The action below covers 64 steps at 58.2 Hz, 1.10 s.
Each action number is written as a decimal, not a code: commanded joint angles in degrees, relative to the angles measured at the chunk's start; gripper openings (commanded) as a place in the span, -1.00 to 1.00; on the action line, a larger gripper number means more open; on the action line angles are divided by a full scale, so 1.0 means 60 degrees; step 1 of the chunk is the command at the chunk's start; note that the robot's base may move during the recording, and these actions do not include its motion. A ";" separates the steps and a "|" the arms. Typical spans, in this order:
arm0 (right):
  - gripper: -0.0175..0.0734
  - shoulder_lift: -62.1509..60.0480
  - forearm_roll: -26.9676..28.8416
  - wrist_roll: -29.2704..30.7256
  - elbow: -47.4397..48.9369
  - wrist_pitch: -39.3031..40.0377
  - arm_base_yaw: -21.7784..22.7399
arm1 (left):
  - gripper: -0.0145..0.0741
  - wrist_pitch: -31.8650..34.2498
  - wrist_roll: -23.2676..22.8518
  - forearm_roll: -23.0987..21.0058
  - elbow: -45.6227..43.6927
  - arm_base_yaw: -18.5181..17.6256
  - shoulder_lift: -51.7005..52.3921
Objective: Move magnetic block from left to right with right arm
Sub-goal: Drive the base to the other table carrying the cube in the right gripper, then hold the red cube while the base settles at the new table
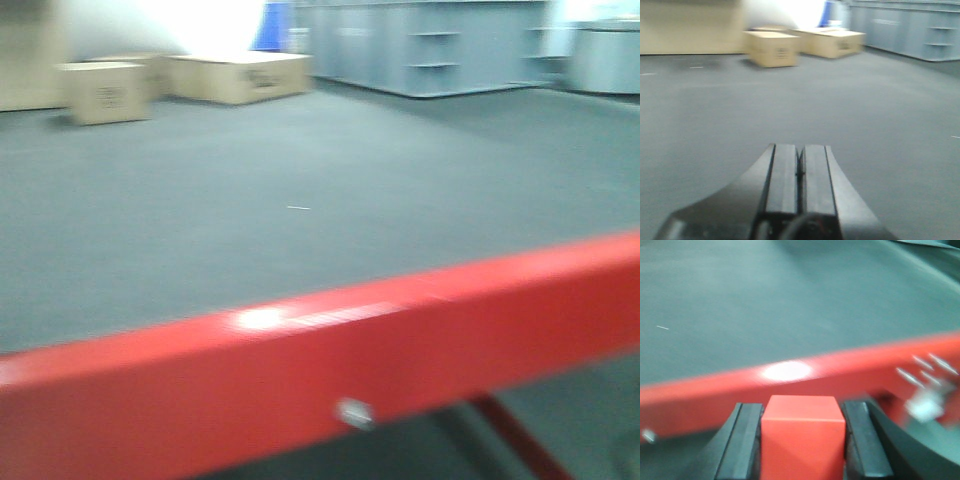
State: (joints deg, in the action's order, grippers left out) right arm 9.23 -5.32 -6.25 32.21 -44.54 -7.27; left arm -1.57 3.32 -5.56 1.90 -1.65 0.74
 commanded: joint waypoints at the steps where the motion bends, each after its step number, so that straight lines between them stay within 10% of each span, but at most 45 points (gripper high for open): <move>1: -0.01 0.0127 -0.0109 0.0061 0.0260 0.0836 0.0043 | -0.96 0.0805 -0.0056 -0.0044 0.0091 -0.0004 0.0090; 64: -0.01 0.0127 -0.0109 0.0061 0.0260 0.0836 0.0029 | -0.96 0.0805 -0.0056 -0.0044 0.0091 -0.0004 0.0090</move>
State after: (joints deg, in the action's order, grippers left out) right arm 9.23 -5.32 -6.25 32.21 -44.54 -7.27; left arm -1.57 3.32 -5.56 1.90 -1.65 0.74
